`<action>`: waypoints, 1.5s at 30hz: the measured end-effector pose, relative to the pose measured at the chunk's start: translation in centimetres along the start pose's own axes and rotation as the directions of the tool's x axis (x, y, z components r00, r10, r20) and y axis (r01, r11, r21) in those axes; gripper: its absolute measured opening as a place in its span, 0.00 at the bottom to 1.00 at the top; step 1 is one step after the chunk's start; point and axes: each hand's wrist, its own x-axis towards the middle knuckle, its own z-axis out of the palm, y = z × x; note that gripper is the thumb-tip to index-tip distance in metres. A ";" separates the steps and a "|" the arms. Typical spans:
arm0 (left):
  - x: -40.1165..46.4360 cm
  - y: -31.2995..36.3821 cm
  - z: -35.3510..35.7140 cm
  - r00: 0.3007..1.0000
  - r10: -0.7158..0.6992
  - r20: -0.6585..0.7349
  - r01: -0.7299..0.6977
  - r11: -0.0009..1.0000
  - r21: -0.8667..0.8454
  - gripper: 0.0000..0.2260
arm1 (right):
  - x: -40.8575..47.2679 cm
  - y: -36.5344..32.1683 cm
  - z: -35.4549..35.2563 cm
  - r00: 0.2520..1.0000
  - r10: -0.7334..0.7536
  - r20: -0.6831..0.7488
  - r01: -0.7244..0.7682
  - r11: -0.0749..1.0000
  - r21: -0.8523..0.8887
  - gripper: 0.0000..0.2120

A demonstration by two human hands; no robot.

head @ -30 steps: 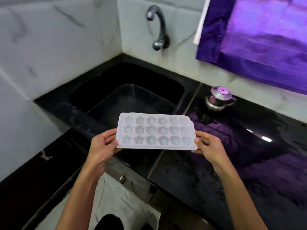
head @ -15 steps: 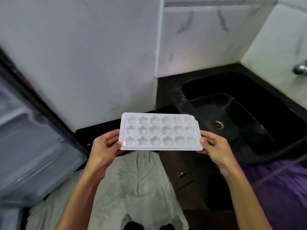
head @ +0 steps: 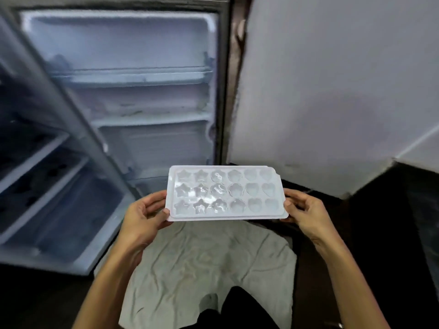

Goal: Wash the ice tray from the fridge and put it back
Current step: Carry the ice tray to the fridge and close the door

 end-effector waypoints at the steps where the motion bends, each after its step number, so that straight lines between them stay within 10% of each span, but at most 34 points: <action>1: -0.3 -0.2 -1.2 0.998 -0.009 -0.061 0.008 1.000 -0.017 0.16 | 0.7 -0.6 1.4 0.999 -0.011 0.052 0.012 1.000 -0.014 0.14; 19: -6.2 -2.9 -10.6 0.655 -0.183 -0.733 0.009 0.972 -0.235 0.16 | 8.6 -6.6 21.2 0.709 -0.054 0.703 0.280 0.937 -0.211 0.13; 31: -5.9 -2.6 -13.1 0.466 -0.211 -0.860 -0.055 0.962 -0.266 0.16 | 11.0 -8.9 30.6 0.479 -0.096 0.873 0.417 0.899 -0.130 0.12; 45: -0.4 0.8 -23.3 0.426 -0.200 -0.882 -0.079 0.963 -0.256 0.16 | 11.6 -15.3 43.3 0.465 -0.150 0.873 0.382 0.923 -0.045 0.12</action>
